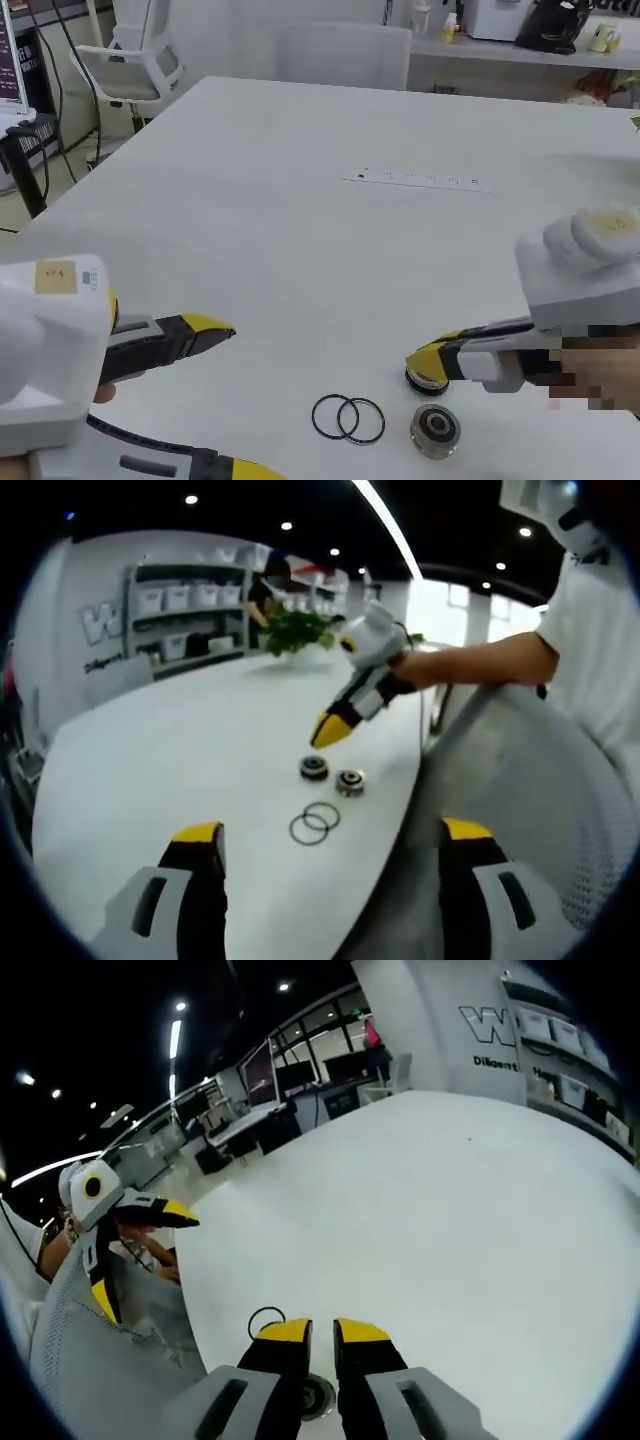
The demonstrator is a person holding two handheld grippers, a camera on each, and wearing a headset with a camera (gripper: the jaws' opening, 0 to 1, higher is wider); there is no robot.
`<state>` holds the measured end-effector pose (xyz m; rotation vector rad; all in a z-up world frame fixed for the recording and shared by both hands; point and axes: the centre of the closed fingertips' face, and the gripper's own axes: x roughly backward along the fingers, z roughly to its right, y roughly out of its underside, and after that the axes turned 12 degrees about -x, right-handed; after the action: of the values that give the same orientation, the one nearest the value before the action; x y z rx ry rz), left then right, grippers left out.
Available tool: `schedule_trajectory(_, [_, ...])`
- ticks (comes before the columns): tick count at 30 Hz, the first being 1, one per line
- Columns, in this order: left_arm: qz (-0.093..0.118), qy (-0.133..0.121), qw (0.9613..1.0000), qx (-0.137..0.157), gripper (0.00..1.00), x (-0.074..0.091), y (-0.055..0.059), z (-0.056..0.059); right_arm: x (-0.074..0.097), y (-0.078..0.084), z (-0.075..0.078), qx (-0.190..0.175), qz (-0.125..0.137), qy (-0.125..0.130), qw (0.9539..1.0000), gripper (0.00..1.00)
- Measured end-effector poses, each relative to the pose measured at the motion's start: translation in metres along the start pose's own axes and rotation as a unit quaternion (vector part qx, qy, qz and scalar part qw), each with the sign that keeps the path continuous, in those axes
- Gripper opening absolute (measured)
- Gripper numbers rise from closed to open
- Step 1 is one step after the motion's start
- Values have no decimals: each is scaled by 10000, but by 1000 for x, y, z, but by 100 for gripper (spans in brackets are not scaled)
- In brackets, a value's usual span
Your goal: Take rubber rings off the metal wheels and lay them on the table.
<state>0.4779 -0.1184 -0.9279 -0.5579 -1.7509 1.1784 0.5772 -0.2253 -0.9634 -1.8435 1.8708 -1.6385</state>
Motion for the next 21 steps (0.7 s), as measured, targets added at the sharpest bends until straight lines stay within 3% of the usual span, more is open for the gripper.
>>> schedule_trajectory(2, [1,184,9998,12,93,-3,-1,6,6,-4,3,2,116,-33,9999,5])
schedule_trajectory(5, [-61,314,9990,-297,91,-5,-4,10,12,-9,9,-32,254,7,9997,7])
schedule_trajectory(9, [-66,352,9988,-325,92,-5,-13,6,18,-12,17,-43,375,111,9992,7])
schedule_trajectory(15, [104,411,9964,-737,92,-10,-45,-6,20,-7,28,-66,433,240,9988,8])
schedule_trajectory(21, [352,449,9907,-1236,91,-26,-83,-22,22,2,33,-23,299,346,9990,8])
